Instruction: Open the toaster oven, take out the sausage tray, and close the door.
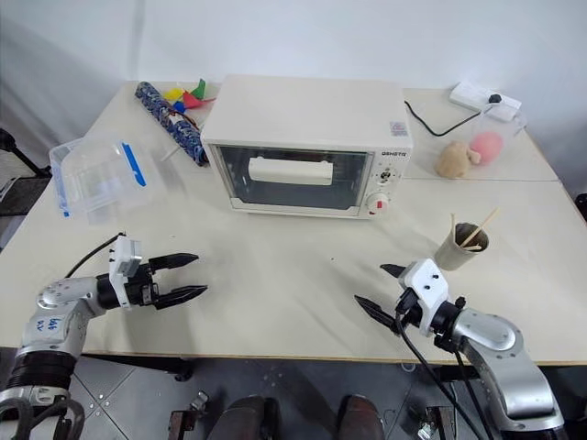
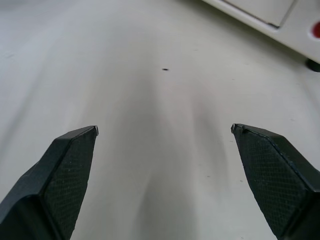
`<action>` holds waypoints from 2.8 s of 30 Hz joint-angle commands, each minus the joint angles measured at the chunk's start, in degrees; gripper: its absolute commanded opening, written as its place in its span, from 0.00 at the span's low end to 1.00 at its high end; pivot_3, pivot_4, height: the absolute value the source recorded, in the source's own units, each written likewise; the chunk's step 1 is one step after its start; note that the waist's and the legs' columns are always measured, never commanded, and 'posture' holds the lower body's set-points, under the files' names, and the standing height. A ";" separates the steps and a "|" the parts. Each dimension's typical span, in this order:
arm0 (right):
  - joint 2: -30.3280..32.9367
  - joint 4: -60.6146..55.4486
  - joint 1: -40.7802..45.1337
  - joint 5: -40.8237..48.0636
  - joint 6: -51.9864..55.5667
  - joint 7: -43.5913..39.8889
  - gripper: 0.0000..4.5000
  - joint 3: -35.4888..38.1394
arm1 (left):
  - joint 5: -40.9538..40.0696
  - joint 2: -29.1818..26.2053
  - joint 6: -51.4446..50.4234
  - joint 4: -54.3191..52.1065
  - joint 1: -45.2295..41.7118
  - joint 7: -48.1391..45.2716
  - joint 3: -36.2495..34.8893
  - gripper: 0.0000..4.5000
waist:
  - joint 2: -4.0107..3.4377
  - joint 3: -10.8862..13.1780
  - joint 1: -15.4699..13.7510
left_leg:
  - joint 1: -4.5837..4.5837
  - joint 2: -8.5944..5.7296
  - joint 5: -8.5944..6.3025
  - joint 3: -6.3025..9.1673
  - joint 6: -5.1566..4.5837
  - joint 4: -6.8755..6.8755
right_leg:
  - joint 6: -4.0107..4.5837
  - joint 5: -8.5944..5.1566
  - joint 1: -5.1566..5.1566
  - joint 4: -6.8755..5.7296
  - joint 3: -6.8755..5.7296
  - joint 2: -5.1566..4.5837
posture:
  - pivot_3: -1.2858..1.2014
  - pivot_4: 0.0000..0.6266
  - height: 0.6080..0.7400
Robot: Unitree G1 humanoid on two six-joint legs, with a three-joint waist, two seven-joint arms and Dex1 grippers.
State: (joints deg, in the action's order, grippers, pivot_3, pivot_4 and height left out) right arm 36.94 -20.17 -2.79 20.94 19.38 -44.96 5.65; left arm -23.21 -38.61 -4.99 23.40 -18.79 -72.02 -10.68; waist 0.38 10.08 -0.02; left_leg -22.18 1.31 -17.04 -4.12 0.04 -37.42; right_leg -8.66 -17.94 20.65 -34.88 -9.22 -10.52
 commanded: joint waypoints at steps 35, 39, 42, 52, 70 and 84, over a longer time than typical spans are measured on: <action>-5.67 13.02 46.14 -4.97 2.50 -5.78 1.00 -14.69 | -0.79 -2.62 -4.82 -0.48 -6.65 4.85 -1.75 1.00 | 0.03 0.02 0.65 | -0.31 0.09 -0.02 -0.34 0.01 -0.17 | 0.00 0.00 0.69 -0.56 0.13 0.00 | 0.52 0.24 1.00; -6.98 9.16 45.95 -3.94 3.73 -7.29 1.00 -15.85 | -1.18 -3.90 -5.92 -0.14 -7.43 4.32 -2.20 1.00 | 0.04 0.03 1.10 | -0.36 0.13 -0.02 -0.37 0.02 -0.19 | 0.01 0.00 0.82 -0.67 0.13 0.01 | 0.52 0.24 1.00; -6.89 6.40 44.85 -3.52 4.22 -8.09 1.00 -16.35 | -1.23 -4.40 -6.07 0.43 -7.93 3.96 -2.34 1.00 | 0.04 0.03 1.57 | -0.45 0.14 -0.02 -0.36 0.03 -0.19 | 0.01 0.00 0.90 -0.69 0.12 0.01 | 0.52 0.24 1.00; -4.96 -0.27 37.94 -3.88 4.33 -11.92 1.00 -19.02 | -1.18 -5.97 -7.03 5.96 -13.74 2.22 -2.65 1.00 | 0.09 0.06 1.83 | -0.47 0.23 -0.08 -0.44 0.12 -0.16 | 0.01 0.00 1.00 -0.68 0.08 0.08 | 0.52 0.24 1.00; -7.15 0.91 33.25 -7.41 1.45 -11.36 1.00 -22.41 | -3.75 -12.08 -12.48 14.96 -25.18 -11.31 -3.75 0.22 | 0.17 0.08 2.13 | -0.33 0.31 -0.10 -0.60 0.14 -0.21 | 0.02 -0.01 1.00 -0.76 0.13 0.12 | 0.52 0.24 1.00; -7.62 -0.50 30.96 -8.70 2.16 -9.72 1.00 -22.22 | 0.18 -3.49 -11.28 20.47 -34.66 -12.60 1.89 0.01 | 0.21 0.10 2.12 | -0.32 0.32 -0.10 -0.62 0.15 -0.31 | 0.02 -0.01 0.99 -0.82 0.15 0.12 | 0.52 0.24 1.00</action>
State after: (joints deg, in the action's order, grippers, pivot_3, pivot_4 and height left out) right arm 29.74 -17.84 28.48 11.60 21.51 -54.32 -15.60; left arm -24.01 -41.87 -16.98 43.58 -52.15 -84.62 -9.12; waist 0.59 10.18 2.10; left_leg -22.50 1.63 -17.14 -4.74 0.19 -37.73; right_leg -8.63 -17.95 21.63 -35.71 -9.06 -10.40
